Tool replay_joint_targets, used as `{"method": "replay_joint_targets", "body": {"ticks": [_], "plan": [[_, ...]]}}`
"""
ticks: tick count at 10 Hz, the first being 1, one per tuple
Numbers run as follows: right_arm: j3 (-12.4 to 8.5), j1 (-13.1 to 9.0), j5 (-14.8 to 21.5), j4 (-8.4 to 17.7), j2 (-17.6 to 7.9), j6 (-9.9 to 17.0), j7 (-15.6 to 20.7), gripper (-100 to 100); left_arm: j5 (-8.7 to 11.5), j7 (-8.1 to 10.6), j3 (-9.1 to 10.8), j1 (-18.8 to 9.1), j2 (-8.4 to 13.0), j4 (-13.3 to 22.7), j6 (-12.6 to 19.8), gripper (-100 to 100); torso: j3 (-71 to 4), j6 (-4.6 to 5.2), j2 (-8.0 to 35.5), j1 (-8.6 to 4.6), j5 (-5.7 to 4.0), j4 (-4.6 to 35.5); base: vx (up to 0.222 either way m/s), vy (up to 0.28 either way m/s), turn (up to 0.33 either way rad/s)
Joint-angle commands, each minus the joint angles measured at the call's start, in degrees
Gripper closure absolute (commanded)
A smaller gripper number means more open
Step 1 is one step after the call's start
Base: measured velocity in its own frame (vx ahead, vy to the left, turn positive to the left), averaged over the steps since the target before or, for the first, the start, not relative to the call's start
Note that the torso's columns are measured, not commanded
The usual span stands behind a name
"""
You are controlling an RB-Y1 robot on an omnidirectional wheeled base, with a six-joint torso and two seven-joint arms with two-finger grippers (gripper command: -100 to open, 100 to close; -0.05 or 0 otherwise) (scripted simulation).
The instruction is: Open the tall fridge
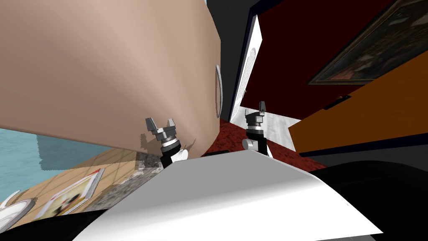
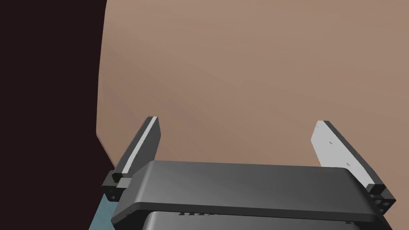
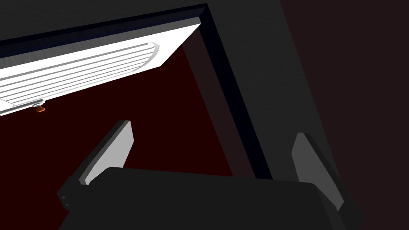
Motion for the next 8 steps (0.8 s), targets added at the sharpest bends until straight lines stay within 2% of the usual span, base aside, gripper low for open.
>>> {"method": "replay_joint_targets", "body": {"ticks": [1, 8], "plan": [[0.0, 0.0, 0.0, 0.0, 0.0, 0.0, 0.0, 0, 0.0, 0.0, 0.0, 0.0, 0.0, 0.0, 0.0, 0, -4.67, 0.0, 2.32, 0.0, 0.0, 2.35, 0.0, 0.0, 0.0], [0.0, 0.0, 0.0, -0.02, 0.0, -0.01, 0.0, 0, 0.0, 0.0, 0.0, 0.0, 0.0, -0.02, 0.0, 0, -62.27, 0.0, 31.16, 0.0, 0.0, 31.14, 0.0, 0.0, 0.0]]}}
